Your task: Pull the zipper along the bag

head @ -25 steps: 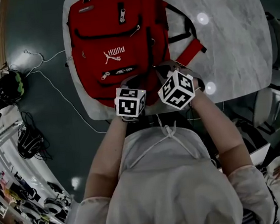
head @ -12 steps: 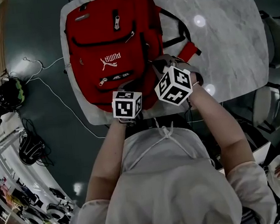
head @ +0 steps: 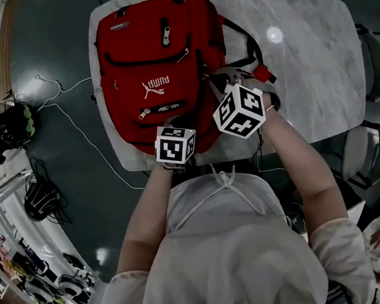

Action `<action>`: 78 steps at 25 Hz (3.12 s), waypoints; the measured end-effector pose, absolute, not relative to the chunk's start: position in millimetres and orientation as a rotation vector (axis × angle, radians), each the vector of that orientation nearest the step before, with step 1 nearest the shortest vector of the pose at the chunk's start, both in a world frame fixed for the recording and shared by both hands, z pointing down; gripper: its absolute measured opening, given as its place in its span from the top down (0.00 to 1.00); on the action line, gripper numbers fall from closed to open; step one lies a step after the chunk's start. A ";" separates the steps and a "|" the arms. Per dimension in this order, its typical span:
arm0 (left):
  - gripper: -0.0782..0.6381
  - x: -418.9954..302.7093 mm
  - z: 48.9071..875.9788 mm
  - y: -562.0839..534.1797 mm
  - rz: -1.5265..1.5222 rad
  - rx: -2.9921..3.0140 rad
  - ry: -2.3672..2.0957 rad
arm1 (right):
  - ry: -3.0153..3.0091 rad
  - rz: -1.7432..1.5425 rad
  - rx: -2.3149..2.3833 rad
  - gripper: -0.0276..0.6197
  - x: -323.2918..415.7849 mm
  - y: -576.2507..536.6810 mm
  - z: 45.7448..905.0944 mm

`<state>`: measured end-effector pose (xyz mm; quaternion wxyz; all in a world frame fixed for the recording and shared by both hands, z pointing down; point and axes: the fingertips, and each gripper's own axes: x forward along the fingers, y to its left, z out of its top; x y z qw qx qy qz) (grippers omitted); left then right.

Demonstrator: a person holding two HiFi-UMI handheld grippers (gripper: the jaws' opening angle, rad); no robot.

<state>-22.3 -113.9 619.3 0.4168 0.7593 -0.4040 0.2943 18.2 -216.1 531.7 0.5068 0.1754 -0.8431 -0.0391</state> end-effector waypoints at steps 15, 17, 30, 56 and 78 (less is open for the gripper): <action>0.86 -22.3 621.1 -115.5 0.753 1.917 -0.980 | -2.043 -0.115 0.521 0.92 16.0 -269.2 507.7; 0.86 -22.1 621.2 -115.7 0.755 1.921 -0.975 | -2.052 -0.100 0.543 0.92 14.4 -277.3 503.5; 0.86 -21.2 619.5 -113.8 0.749 1.936 -0.941 | -2.064 -0.001 0.571 0.91 17.0 -280.4 511.4; 0.86 -67.7 430.7 -162.3 0.344 2.376 -1.335 | -2.323 0.244 1.210 0.91 15.5 -188.5 408.9; 0.86 -101.2 275.2 -126.8 -0.002 2.660 -1.573 | -2.503 0.153 1.453 0.92 -17.0 -125.4 317.3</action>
